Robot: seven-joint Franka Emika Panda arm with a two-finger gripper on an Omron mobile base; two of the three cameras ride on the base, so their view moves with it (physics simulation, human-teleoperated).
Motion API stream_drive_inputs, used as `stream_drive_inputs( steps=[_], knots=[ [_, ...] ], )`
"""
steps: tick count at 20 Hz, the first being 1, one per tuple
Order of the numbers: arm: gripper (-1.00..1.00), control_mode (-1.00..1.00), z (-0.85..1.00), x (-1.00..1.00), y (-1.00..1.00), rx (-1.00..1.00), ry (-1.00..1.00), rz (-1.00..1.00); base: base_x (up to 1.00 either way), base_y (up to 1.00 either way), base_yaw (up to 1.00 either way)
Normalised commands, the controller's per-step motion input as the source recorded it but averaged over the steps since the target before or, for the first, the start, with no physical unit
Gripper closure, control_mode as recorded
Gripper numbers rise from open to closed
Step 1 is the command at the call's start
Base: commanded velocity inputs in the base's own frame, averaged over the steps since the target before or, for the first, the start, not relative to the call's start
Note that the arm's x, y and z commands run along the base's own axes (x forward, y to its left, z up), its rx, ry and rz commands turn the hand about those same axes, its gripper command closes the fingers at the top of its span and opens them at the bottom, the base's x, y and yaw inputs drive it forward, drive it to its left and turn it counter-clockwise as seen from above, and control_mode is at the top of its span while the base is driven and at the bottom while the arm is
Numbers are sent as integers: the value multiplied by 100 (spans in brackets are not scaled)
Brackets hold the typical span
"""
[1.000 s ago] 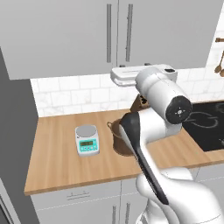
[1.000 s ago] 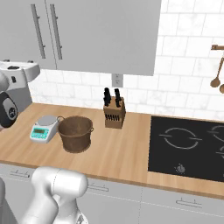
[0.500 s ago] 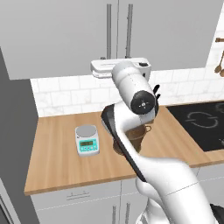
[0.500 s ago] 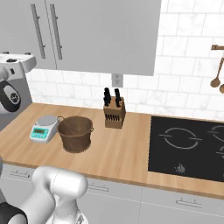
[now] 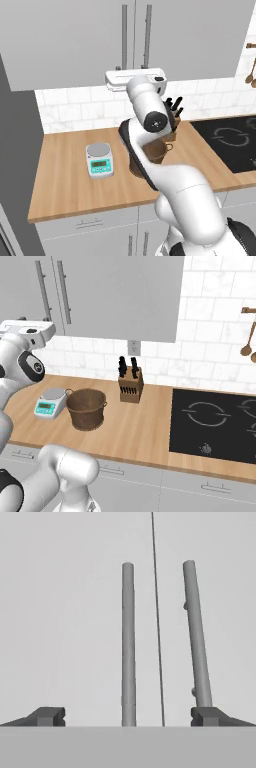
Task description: Open the cabinet, pick up the bread from the cabinet and place it in the basket. Then move the basket to the dining counter.
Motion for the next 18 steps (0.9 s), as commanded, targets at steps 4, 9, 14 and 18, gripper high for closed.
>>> stream_drive_inputs(
  steps=[4, 9, 14, 18],
  knots=[
    [-100, -100, 19, 26, 0, 0, 7, -4, 0, 0, 0],
    [-100, -100, 11, 39, 6, 0, 6, -6, 0, 0, 0],
    [-100, -100, -7, 36, 14, 0, -1, -2, 0, 0, 0],
    [-100, -100, -18, 28, 13, 0, -12, 0, 0, 0, 0]
  ],
)
